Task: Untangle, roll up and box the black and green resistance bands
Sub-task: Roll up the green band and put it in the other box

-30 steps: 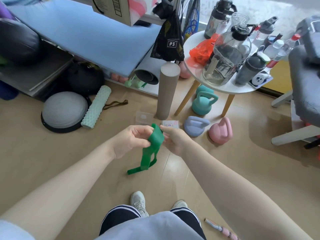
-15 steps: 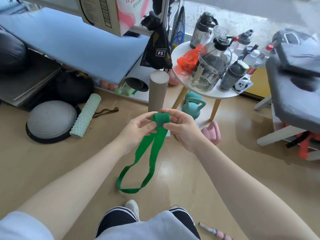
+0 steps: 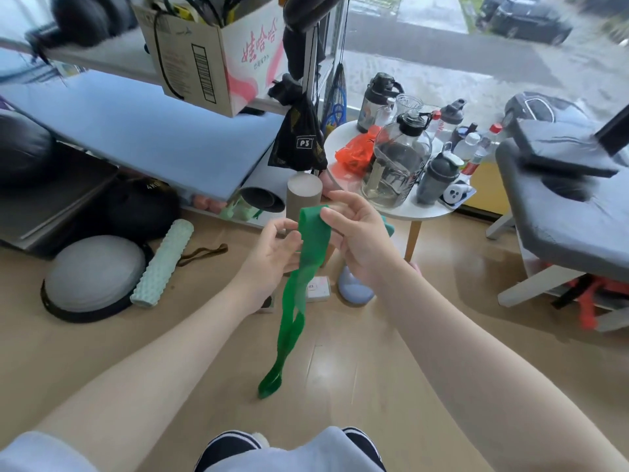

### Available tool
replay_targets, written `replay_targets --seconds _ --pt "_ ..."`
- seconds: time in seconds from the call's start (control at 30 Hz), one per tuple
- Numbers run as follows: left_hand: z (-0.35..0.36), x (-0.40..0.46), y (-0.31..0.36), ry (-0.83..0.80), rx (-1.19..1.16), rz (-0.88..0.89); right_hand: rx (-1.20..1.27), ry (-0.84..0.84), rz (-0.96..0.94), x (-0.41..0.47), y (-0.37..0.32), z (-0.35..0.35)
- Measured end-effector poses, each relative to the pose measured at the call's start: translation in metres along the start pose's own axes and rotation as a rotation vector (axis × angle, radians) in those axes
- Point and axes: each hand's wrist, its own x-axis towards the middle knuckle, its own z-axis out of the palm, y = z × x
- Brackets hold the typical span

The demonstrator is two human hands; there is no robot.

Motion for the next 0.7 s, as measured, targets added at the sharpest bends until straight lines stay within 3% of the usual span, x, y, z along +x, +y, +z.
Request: replay_targets --seconds 0.1,0.23,0.37,0.53,0.7 --pt "-0.002 -0.001 -0.008 0.004 0.112 -0.054 0.062 0.089 0.017 0.004 0.003 0.0" --pt "-0.002 0.004 -0.006 0.064 0.226 0.011 0.072 0.07 0.034 0.009 0.012 -0.003" --pt "-0.004 0.013 0.004 0.187 0.138 0.051 -0.137 -0.005 0.116 0.012 0.034 -0.014" --pt "-0.013 0.025 0.005 0.285 0.003 -0.077 -0.512 -0.194 0.273 0.005 0.075 -0.026" --pt "-0.03 0.034 0.008 0.327 -0.114 -0.115 -0.687 -0.152 0.136 0.007 0.073 -0.015"
